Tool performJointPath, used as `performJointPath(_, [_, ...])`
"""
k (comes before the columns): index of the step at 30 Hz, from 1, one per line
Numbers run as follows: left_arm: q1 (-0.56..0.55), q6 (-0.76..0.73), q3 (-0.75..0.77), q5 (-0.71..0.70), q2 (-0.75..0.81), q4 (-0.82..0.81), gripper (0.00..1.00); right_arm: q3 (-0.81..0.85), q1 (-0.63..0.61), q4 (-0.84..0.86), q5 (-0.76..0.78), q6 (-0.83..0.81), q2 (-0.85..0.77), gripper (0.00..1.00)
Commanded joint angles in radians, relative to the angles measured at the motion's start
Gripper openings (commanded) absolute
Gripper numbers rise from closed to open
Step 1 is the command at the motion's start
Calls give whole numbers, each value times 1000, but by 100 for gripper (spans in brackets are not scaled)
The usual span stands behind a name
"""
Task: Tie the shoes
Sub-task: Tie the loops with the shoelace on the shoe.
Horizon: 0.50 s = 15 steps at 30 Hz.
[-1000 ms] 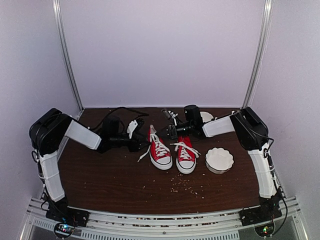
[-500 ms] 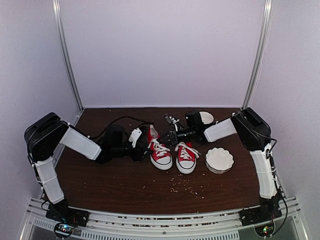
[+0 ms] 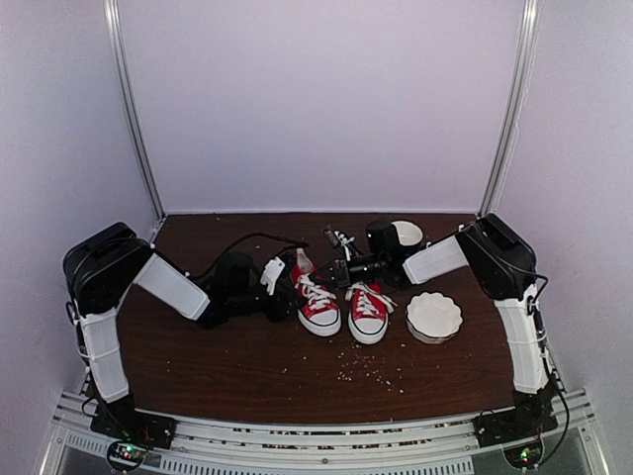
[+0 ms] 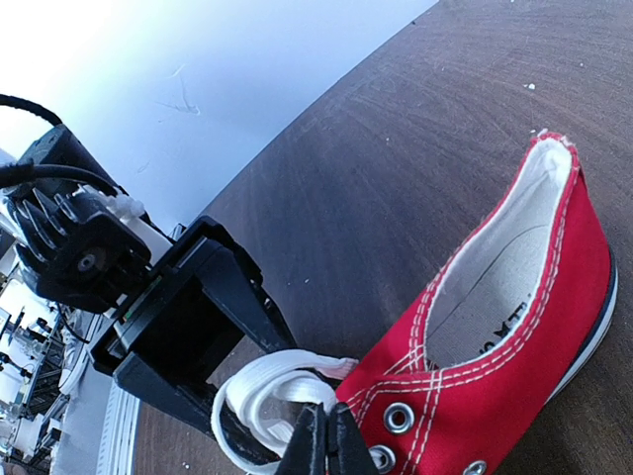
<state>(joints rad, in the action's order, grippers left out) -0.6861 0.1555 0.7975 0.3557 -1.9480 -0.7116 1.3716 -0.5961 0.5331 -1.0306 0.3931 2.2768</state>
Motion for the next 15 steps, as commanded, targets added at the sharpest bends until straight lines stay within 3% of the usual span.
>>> performJointPath(1, [-9, 8, 59, 43, -37, -70, 36, 7, -6, 12, 12, 3, -32, 0])
performJointPath(8, [-9, 19, 83, 48, -58, -83, 30, 19, -6, 1, 5, 2, -21, 0])
performJointPath(15, [-7, 5, 74, 45, -39, -20, 6, -5, 6, -9, 8, -12, -49, 0])
